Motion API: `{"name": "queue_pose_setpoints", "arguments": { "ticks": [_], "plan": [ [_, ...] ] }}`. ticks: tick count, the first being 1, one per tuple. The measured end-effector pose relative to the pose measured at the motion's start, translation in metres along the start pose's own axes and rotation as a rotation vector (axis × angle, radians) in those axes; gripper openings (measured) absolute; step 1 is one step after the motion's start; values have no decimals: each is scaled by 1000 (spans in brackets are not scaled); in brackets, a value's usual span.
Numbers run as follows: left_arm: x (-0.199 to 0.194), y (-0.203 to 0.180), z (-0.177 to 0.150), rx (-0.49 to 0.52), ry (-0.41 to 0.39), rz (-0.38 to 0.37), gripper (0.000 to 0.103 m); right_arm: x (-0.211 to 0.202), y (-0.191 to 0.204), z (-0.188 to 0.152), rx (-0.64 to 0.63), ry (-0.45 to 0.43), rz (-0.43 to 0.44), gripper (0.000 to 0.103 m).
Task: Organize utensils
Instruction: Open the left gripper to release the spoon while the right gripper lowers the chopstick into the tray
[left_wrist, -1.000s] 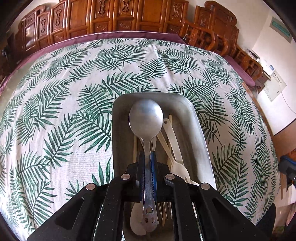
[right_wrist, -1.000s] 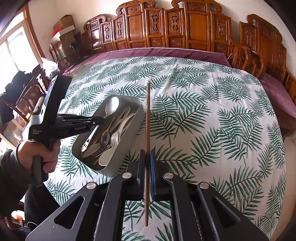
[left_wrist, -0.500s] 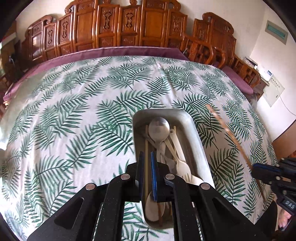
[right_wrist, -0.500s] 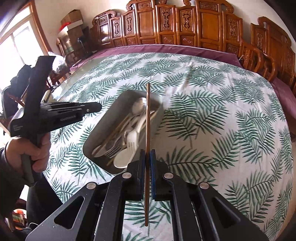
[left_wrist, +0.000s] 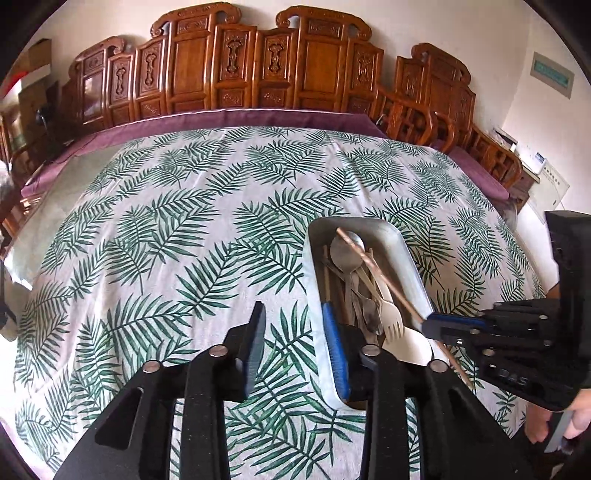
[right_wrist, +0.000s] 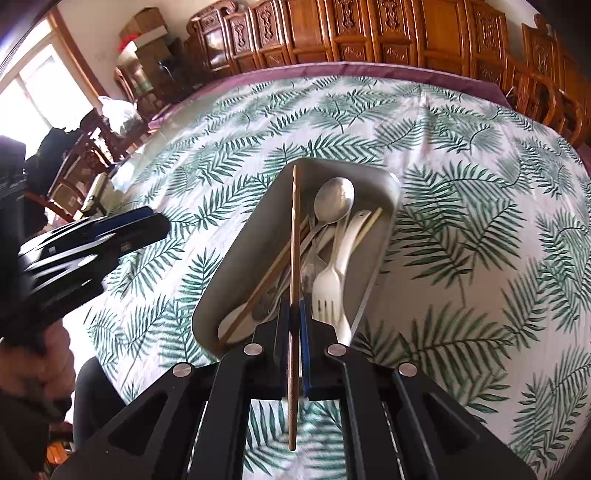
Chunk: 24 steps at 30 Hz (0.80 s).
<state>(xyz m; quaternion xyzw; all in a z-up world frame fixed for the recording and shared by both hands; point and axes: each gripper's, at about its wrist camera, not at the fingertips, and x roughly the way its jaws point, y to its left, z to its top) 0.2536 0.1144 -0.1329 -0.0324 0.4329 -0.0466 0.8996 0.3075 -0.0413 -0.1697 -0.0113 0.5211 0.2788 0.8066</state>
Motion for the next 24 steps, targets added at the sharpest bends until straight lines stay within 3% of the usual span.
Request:
{"name": "queue_pose_setpoints", "arguments": {
  "ticks": [11, 24],
  "plan": [
    [-17, 18, -7, 5, -27, 19, 43, 34, 8, 22, 32, 55, -72, 6],
    [-25, 24, -12, 4, -37, 11, 43, 36, 21, 31, 41, 30, 25, 9]
  ]
}}
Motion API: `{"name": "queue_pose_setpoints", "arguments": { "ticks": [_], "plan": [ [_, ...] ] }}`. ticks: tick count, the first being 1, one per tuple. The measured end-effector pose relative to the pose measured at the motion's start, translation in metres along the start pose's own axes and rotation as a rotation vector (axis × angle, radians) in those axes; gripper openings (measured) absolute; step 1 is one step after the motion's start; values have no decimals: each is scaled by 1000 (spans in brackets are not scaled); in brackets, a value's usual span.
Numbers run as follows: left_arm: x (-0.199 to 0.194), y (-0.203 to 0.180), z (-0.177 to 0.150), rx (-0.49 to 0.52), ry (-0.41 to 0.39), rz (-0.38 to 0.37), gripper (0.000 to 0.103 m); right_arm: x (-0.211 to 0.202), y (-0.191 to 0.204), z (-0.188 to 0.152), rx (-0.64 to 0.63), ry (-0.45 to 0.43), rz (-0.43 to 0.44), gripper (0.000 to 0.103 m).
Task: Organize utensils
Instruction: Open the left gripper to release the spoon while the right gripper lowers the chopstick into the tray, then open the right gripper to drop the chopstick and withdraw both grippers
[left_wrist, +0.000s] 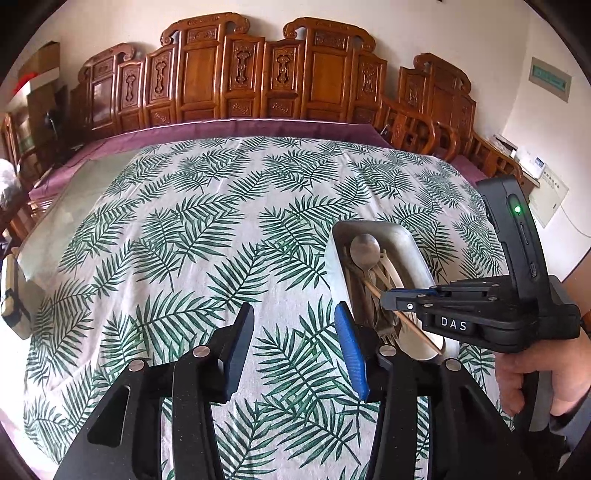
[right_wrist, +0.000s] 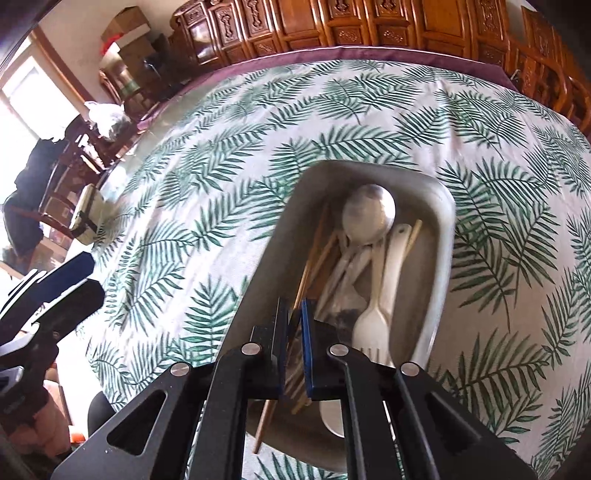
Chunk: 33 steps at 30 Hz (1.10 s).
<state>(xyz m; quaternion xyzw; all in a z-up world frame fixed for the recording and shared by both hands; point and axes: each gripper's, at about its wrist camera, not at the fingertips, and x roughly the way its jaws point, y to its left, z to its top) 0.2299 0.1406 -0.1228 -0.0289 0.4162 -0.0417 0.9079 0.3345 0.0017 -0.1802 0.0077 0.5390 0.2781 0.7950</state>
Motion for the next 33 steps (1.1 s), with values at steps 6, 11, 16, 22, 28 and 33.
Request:
{"name": "queue_pose_setpoints", "arguments": {
  "ticks": [6, 11, 16, 22, 28, 33],
  "plan": [
    [-1, -2, 0, 5, 0, 1, 43, -1, 5, 4, -23, -18, 42, 13],
    [-1, -6, 0, 10, 2, 4, 43, -8, 4, 2, -42, -34, 46, 13],
    [-4, -13, 1, 19, -2, 5, 43, -20, -1, -6, -59, -55, 21, 13],
    [-7, -26, 5, 30, -19, 2, 57, -43, -15, -22, -76, -99, -38, 13],
    [-11, -44, 7, 45, -42, 7, 86, -66, -37, -37, -53, -149, -82, 13],
    [-17, -58, 6, 53, -45, 21, 95, -92, -51, -53, -33, -208, -150, 52]
  ]
}}
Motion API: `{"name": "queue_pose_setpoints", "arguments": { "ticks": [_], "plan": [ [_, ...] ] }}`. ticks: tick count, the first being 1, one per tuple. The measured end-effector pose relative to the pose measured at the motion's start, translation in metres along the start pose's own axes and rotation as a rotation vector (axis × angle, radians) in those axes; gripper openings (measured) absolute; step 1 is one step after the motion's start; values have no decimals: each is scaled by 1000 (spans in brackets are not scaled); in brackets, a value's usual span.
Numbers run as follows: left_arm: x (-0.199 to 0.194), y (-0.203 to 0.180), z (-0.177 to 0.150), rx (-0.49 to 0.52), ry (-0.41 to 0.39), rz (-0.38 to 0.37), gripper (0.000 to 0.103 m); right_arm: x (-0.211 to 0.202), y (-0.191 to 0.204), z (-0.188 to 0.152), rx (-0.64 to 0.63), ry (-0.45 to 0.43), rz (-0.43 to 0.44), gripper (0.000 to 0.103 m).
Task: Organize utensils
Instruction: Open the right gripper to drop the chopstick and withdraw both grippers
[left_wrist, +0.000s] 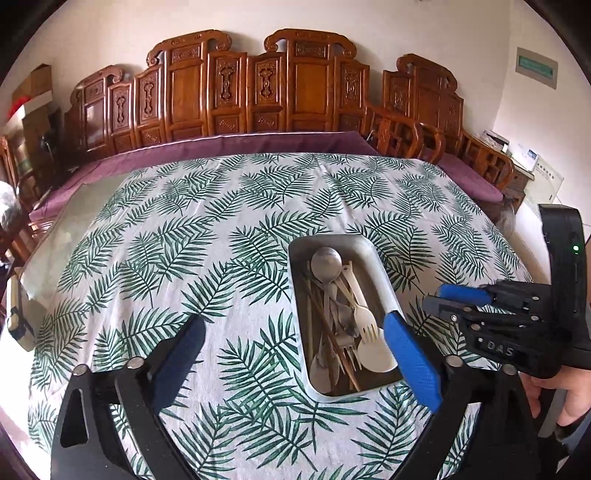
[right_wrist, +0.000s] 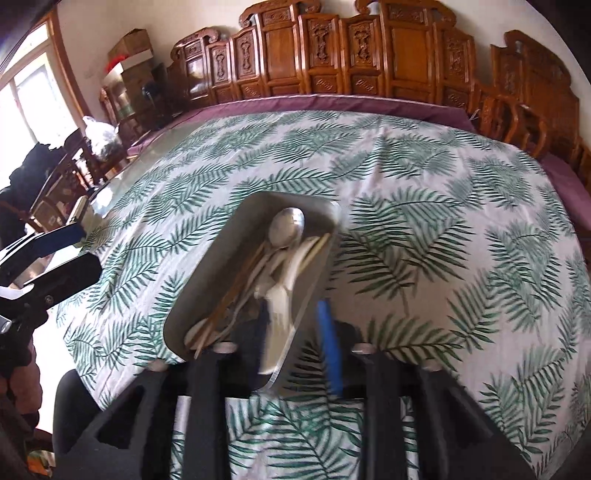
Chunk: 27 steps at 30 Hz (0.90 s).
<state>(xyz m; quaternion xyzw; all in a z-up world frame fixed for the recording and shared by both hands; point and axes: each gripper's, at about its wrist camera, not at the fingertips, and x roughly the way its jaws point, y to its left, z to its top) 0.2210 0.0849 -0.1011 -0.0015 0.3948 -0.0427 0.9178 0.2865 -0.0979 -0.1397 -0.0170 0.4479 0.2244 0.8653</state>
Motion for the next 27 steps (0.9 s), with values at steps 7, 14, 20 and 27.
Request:
{"name": "queue_pose_setpoints", "arguments": {
  "ticks": [7, 14, 20, 27],
  "plan": [
    [-12, -17, -6, 1, 18, 29, 95, -40, -14, -17, 23, -70, -80, 100],
    [-34, -35, -24, 10, 19, 52, 95, -82, -20, -41, 45, -120, -102, 100],
    [-63, -52, -39, 4, -19, 54, 95, -121, -18, -65, 63, -181, -113, 100],
    [-112, -70, -48, -21, -91, 63, 95, -178, -11, -85, 68, -266, -125, 100]
  ]
}}
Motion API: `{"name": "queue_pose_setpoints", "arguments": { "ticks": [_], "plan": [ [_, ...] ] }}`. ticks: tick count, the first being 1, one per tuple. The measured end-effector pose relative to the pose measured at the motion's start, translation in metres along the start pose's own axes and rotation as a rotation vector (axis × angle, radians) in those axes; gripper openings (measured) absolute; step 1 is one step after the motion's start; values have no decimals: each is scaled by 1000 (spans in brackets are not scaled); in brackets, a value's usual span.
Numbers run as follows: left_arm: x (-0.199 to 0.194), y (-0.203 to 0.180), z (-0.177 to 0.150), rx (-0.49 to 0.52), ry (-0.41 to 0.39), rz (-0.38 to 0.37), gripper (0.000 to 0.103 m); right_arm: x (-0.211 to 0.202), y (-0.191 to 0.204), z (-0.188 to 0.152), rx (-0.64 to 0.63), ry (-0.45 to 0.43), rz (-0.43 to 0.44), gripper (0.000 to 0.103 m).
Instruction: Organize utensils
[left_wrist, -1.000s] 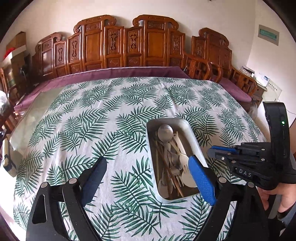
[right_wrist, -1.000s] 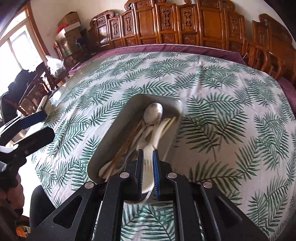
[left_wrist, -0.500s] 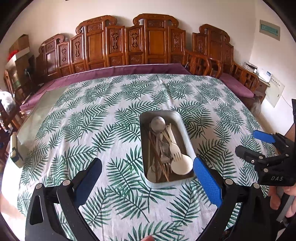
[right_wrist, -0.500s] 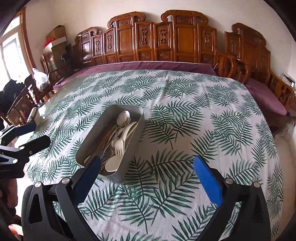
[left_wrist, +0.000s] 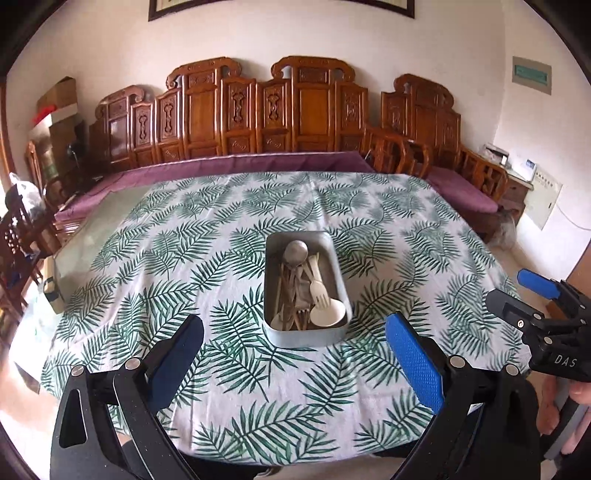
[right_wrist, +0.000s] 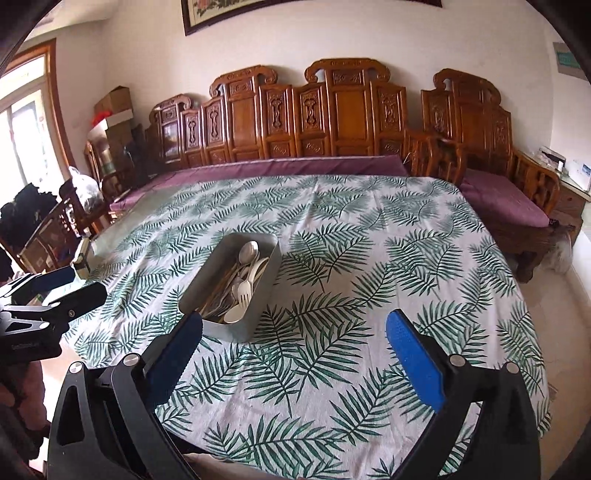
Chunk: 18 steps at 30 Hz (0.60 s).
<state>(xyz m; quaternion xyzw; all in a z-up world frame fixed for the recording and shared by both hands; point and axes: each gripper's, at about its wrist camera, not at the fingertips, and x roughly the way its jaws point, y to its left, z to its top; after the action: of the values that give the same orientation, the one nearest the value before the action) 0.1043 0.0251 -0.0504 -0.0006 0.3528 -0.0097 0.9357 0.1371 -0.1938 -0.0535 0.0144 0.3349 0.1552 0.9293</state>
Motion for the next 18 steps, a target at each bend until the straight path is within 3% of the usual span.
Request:
{"name": "queue_pose_setpoints", "arguments": {
  "ticks": [11, 18],
  "plan": [
    [-69, -20, 16, 27, -138, 10, 95, -87, 8, 13, -6, -171, -38, 100],
    [-110, -24, 21, 17, -238, 22, 95, -121, 12, 18, -11, -248, -40, 100]
  ]
}}
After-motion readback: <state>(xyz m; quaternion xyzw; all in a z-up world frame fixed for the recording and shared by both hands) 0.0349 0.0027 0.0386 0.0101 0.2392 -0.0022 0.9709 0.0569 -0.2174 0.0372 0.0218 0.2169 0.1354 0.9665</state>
